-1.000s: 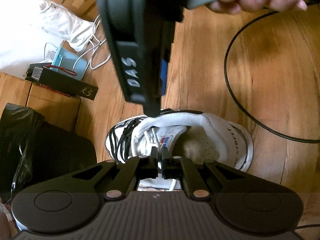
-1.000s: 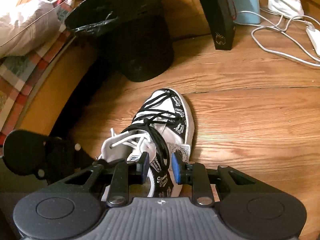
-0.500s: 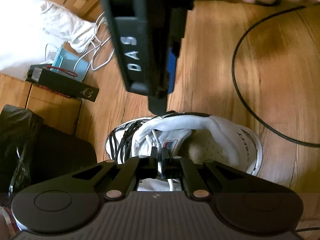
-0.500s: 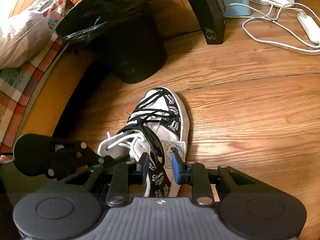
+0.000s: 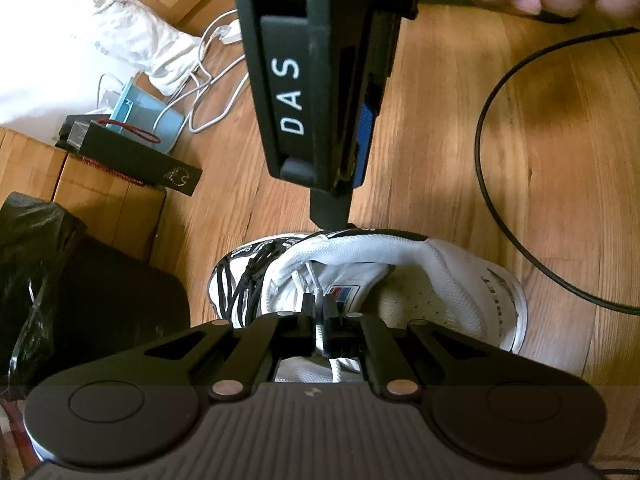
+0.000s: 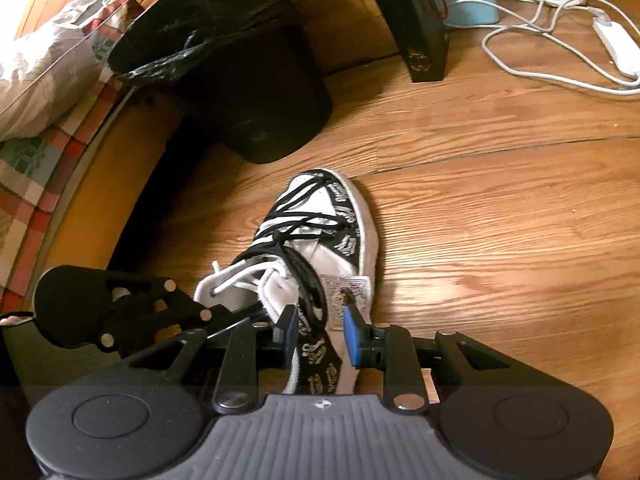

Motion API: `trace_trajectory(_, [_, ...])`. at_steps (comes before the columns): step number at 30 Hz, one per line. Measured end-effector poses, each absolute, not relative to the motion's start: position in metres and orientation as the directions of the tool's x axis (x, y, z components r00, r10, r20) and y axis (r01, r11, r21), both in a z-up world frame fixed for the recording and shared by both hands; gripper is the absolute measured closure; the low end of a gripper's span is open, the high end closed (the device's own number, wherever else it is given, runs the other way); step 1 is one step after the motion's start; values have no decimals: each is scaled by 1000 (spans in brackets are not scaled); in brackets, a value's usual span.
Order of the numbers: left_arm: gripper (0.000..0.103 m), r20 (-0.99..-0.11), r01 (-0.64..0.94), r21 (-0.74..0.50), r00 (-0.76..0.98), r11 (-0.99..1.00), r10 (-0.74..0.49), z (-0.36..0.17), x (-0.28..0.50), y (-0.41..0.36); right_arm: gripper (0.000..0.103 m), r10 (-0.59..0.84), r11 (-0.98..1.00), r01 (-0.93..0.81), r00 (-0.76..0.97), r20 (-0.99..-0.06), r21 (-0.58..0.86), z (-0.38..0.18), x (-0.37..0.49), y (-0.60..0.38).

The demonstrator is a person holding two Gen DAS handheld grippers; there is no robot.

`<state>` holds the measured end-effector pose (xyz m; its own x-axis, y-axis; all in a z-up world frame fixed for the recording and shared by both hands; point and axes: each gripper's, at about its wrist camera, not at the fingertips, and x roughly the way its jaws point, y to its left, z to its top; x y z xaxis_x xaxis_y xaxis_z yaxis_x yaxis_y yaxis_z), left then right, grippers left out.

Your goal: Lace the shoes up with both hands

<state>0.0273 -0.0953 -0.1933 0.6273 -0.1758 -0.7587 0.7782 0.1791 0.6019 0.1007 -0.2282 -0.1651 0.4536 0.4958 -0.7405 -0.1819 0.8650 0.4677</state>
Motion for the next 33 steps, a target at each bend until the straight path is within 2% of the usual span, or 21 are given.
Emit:
trace_trajectory(8, [99,-755,776,599,629,197,-184,-191,25,-91,75,487,873,-243,453,-747,422,-161,99,-219])
trace_trajectory(11, [99,-746,770,606,637,201,-192,-190,22,-88,73,546,837,-255,424,-722,484,-161,100,-220])
trace_trajectory(16, [99,-734,761,613,648,213,-204,-189,21,-85,71,509,861,-269,449,-734,432,-164,98,-206])
trace_trajectory(18, [99,-733,762,613,647,208,-211,-189,19,-86,75,508,861,-243,453,-733,447,-169,99,-206])
trace_trajectory(22, [99,-726,762,619,648,193,-230,-188,16,-87,75,577,794,-119,455,-679,596,-181,103,-230])
trace_trajectory(26, [99,-720,758,621,652,201,-237,-187,15,-82,74,667,644,33,467,-581,765,-203,103,-256])
trace_trajectory(28, [101,-721,757,616,653,216,-233,-187,16,-79,74,685,602,60,473,-554,796,-209,102,-262])
trace_trajectory(33, [99,-739,775,601,632,196,-232,-186,23,-82,74,678,629,33,467,-568,777,-203,104,-257])
